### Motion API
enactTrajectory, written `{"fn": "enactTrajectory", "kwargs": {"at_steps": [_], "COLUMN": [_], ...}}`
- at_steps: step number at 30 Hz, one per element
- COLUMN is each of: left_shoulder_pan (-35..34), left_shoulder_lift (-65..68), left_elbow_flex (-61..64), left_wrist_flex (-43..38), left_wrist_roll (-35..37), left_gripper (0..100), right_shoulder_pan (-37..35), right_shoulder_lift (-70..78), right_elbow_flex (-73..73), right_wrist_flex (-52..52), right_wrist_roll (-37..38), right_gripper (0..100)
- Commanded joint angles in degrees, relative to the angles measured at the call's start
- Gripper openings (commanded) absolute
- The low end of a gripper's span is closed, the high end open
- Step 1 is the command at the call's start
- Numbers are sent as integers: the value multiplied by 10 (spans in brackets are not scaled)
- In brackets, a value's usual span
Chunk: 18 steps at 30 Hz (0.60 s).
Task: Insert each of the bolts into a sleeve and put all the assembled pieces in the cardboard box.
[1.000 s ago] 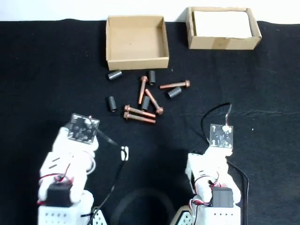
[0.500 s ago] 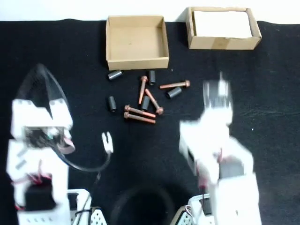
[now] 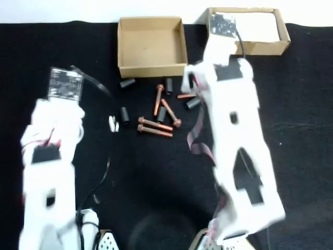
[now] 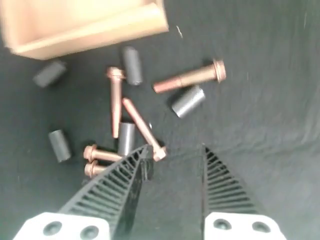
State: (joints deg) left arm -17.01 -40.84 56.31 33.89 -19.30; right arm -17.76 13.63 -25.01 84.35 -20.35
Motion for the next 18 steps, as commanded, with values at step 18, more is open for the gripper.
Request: {"fn": "enactTrajectory", "kwargs": {"at_steps": [18], "left_shoulder_pan": [3], "left_shoulder_lift": [413], "left_elbow_flex": [-217], "left_wrist_flex": [70], "left_wrist_roll": [143], "left_gripper": [11], "right_shoulder_pan": [7], "right_shoulder_lift": [453], "right_elbow_flex": [-446], "right_wrist_flex": [142], "right_wrist_roll": [-231], "right_gripper": [163]}}
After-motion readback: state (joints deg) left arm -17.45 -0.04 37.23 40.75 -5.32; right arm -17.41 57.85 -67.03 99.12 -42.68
